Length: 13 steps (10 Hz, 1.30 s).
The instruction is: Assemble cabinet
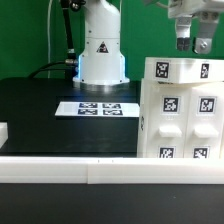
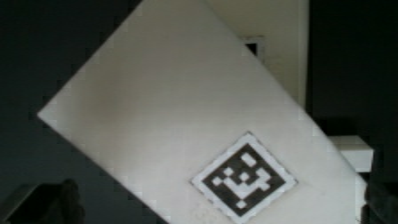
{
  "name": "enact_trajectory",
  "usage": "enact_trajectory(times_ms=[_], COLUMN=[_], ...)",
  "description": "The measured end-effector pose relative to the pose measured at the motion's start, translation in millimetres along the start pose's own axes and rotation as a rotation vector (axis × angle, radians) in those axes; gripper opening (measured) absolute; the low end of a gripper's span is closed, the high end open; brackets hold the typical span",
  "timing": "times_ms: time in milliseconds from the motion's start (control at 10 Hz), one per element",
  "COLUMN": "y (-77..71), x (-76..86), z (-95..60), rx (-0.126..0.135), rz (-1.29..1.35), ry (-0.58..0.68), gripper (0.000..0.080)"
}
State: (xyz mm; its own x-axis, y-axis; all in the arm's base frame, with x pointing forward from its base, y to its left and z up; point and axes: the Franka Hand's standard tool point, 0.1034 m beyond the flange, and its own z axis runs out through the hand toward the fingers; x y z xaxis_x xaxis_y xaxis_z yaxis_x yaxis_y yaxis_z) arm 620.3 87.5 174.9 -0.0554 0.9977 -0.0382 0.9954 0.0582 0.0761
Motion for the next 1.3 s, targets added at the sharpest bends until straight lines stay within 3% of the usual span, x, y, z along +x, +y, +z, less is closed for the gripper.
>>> enact_trajectory(times_ms=[600, 900, 1000, 1100, 1200, 1300], y=[-2.3, -5.5, -5.8, -5.7, -5.7, -5.6], x=[-3.1, -3.0, -3.5, -4.8, -7.3, -9.8], z=[8.0, 17.7, 18.4, 18.5, 18.6, 18.7], rx=[0.014, 0.028, 0.029, 0.029, 0.030, 0.031], rz=[-0.368, -0.374, -0.371, -0.368, -0.364, -0.360], ry=[-0.052, -0.055, -0.055, -0.056, -0.056, -0.056], gripper=[0.0797, 0.0797, 0.0672, 0.0672, 0.0554, 0.0555])
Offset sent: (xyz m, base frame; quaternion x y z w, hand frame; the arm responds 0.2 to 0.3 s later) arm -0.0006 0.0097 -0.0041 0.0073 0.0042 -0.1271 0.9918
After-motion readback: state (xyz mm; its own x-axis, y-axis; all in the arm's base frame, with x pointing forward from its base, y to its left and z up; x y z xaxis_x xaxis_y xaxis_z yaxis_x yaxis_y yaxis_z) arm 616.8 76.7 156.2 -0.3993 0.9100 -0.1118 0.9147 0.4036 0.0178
